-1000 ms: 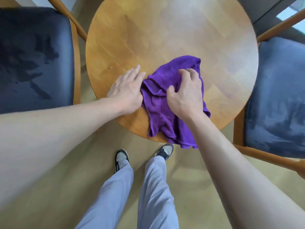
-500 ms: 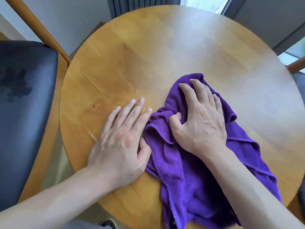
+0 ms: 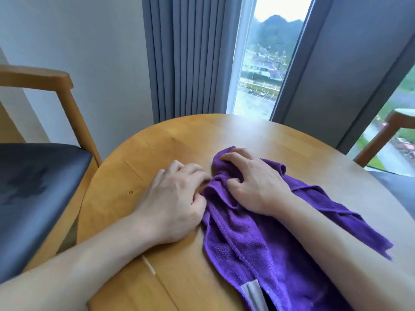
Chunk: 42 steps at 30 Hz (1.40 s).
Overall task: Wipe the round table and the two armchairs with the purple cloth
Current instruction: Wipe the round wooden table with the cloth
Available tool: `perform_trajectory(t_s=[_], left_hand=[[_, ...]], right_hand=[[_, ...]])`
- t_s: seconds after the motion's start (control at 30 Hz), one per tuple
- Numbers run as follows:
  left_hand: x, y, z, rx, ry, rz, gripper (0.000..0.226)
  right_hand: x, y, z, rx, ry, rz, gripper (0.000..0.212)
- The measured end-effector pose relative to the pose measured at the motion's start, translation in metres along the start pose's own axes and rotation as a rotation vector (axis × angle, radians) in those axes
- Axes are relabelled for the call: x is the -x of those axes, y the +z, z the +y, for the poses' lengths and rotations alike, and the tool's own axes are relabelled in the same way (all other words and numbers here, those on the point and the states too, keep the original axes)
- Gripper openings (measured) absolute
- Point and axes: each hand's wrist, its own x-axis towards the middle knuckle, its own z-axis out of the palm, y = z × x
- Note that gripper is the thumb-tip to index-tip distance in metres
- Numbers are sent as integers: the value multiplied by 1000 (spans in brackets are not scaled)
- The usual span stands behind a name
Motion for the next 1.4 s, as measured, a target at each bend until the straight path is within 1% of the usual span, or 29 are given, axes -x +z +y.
perform_trajectory(t_s=[0.1, 0.2, 0.27, 0.37, 0.47, 0.53, 0.63, 0.7, 0.77, 0.83, 0.9, 1.0, 1.07, 1.13, 1.17, 1.2, 1.27, 1.3, 1.33, 1.37, 1.4], left_hand=[[-21, 3, 3, 34, 29, -26, 50], [-56, 13, 20, -68, 61, -61, 52], [-80, 26, 38, -67, 59, -61, 51], [-108, 43, 55, -29, 57, 11, 45], [-112, 51, 50, 0, 67, 76, 52], [-113, 52, 46, 2, 74, 80, 53], [-120, 53, 46, 25, 59, 61, 41], [-126, 55, 46, 46, 59, 61, 32], [-127, 56, 44, 60, 76, 52, 31], [-127, 54, 41, 85, 95, 29, 35], [-123, 51, 38, 128, 96, 1, 38], [-117, 45, 37, 178, 100, 2, 34], [-115, 43, 38, 186, 94, -17, 36], [-115, 40, 41, 174, 93, -22, 38], [-114, 39, 44, 165, 92, -21, 37], [-113, 39, 47, 153, 89, -18, 36], [-111, 41, 53, 120, 84, -17, 37], [-109, 42, 56, 110, 81, -19, 37], [-107, 43, 58, 103, 81, -20, 37], [-106, 42, 60, 94, 84, -20, 38], [-105, 42, 60, 86, 90, -21, 39]], right_hand=[[22, -4, 0, -25, -24, 38, 49], [45, -16, 16, -75, -12, 39, 50], [49, -27, 38, -100, 49, 76, 50], [39, -40, 79, -116, 198, 139, 50], [22, -47, 107, -71, 279, 131, 56], [9, -48, 114, -18, 303, 117, 59], [-15, -44, 115, 19, 292, 90, 64], [-32, -42, 112, 35, 250, 61, 64], [-41, -39, 106, 44, 201, 31, 65], [-41, -37, 101, 28, 161, 21, 69], [-33, -38, 95, -49, 125, 8, 69], [-19, -43, 94, -231, 111, -29, 63], [-15, -52, 105, -248, 197, 20, 56], [-14, -64, 125, -173, 334, 116, 49], [-13, -69, 137, -118, 408, 138, 47], [-12, -72, 147, -48, 489, 123, 46], [-16, -74, 160, 141, 664, 23, 54], [-19, -72, 161, 200, 721, -20, 56], [-22, -70, 158, 230, 729, -38, 54], [-23, -68, 153, 225, 675, -34, 52], [-23, -65, 145, 175, 573, -28, 53]])
